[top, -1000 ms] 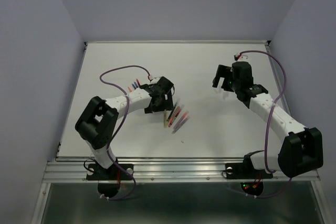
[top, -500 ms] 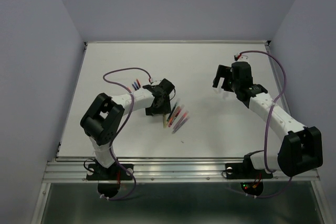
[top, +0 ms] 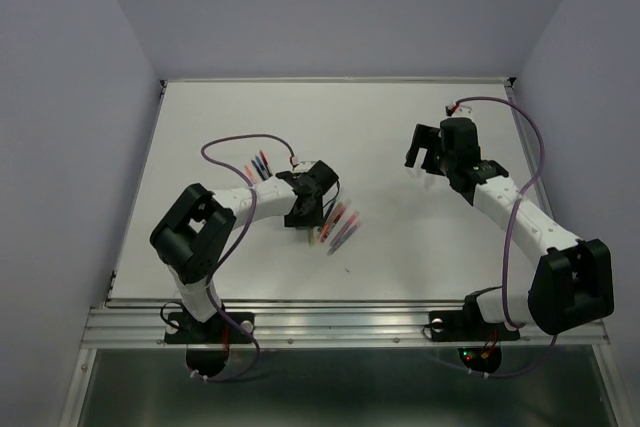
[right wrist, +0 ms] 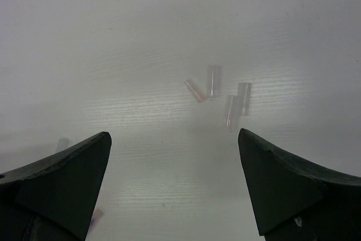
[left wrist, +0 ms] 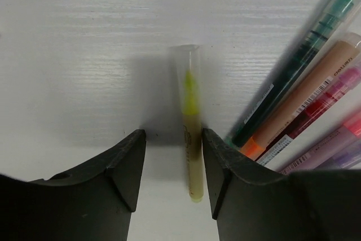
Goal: Open the pen caps
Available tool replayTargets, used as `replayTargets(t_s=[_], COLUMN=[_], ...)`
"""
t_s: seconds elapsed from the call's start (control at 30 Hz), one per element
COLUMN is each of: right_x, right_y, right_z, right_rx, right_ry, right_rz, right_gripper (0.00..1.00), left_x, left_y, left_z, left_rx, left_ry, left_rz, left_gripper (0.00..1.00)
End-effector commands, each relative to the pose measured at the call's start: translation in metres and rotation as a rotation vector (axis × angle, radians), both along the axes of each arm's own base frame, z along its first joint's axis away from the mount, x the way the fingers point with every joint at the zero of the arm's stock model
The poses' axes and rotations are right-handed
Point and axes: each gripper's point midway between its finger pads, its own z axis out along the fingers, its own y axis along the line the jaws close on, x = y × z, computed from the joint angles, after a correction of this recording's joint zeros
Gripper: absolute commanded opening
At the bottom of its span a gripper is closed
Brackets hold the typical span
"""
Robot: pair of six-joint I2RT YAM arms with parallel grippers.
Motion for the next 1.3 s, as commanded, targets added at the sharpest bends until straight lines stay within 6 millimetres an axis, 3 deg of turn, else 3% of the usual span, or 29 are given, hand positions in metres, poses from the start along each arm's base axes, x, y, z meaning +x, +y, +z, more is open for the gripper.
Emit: replayTargets(t_s=[0.0, 0.13, 0.27, 0.47, 0.7, 0.77, 0.8, 0.87, 0.93, 0.97, 1.03, 1.17, 1.27], right_x=[0.002, 0.002, 0.001, -0.005, -0.021, -0.031, -0.034, -0.044, -0.052, -0.060, -0.068, -0.093, -0.101], right_y=[0.001, 0.001, 0.004, 0.023, 0.079, 0.094, 0.098, 0.112, 0.122, 0.131, 0.140, 0.162, 0.171], right_z=[0.004, 0.005, 0.007, 0.018, 0.046, 0.058, 0.063, 0.074, 0.083, 0.091, 0.099, 0.119, 0.127], right_rx=[0.001, 0.004, -0.001, 0.048, 0.226, 0.277, 0.296, 0.355, 0.404, 0.461, 0.520, 0.642, 0.673], right_ry=[-0.025, -0.029, -0.032, -0.055, -0.137, -0.170, -0.186, -0.218, -0.244, -0.260, -0.276, -0.301, -0.330], right_rz=[-0.015, -0.016, 0.016, 0.135, 0.439, 0.539, 0.568, 0.657, 0.722, 0.780, 0.847, 1.019, 1.054], right_gripper=[1.00, 1.00, 1.00, 1.00, 1.00, 1.00, 1.00, 1.00, 1.00, 1.00, 1.00, 1.00, 1.00], left_x=[-0.032, -0.031, -0.028, -0.013, 0.028, 0.037, 0.043, 0.033, 0.030, 0.020, 0.014, -0.002, -0.008], left_y=[0.009, 0.007, 0.007, 0.008, -0.001, -0.012, -0.024, -0.041, -0.057, -0.064, -0.069, -0.083, -0.089], left_z=[-0.021, -0.030, -0.033, -0.008, 0.060, 0.086, 0.111, 0.124, 0.160, 0.159, 0.179, 0.199, 0.213], left_rx=[0.029, 0.017, 0.030, 0.035, 0.003, -0.072, -0.161, -0.273, -0.404, -0.454, -0.518, -0.627, -0.686], left_ry=[0.102, 0.094, 0.094, 0.017, -0.219, -0.298, -0.374, -0.393, -0.503, -0.494, -0.563, -0.594, -0.628], left_rz=[-0.006, -0.009, 0.005, 0.015, -0.034, -0.079, -0.103, -0.203, -0.299, -0.359, -0.424, -0.534, -0.577], left_gripper=[0.47, 0.32, 0.00, 0.00, 0.00, 0.00, 0.00, 0.00, 0.00, 0.00, 0.00, 0.00, 0.00])
